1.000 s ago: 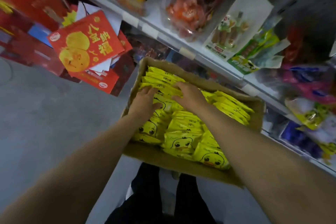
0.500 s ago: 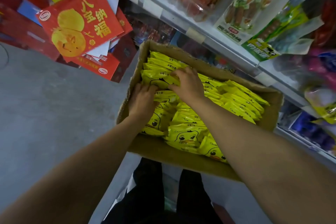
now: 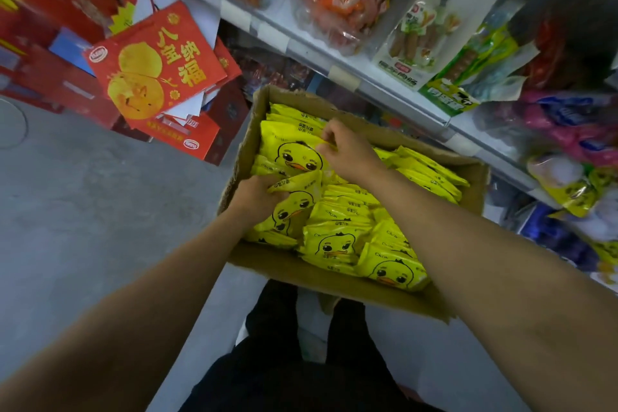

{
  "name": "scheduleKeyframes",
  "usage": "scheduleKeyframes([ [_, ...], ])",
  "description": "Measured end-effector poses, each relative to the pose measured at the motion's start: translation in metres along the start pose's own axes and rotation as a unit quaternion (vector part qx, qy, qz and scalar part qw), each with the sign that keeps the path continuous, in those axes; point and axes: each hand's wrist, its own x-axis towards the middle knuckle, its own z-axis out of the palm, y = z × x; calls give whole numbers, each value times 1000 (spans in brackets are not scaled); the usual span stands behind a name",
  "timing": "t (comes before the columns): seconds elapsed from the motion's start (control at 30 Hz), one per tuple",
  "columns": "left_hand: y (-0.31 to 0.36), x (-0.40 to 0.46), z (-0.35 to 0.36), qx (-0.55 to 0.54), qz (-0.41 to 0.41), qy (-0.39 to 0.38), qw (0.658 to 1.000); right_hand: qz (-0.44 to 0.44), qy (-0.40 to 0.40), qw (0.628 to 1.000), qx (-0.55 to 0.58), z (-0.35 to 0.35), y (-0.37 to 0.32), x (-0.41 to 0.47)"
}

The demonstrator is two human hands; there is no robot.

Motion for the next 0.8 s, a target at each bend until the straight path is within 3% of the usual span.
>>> scheduleKeyframes([
  [0.2,43,-30,-13,-33,30,-73,996,-12,69,997,-26,-57,10,-35],
  [0.33,83,-59,-7,-35,70,-90,993,-38,76,996,39,-104,28,-71],
  [0.5,143,-101,20,-119,60,-122,983,-32,91,990,107,-159,67,-132],
  [0.8,287,-191,83,-60,141,-124,980,-82,171,967,171,-278,143,-279],
])
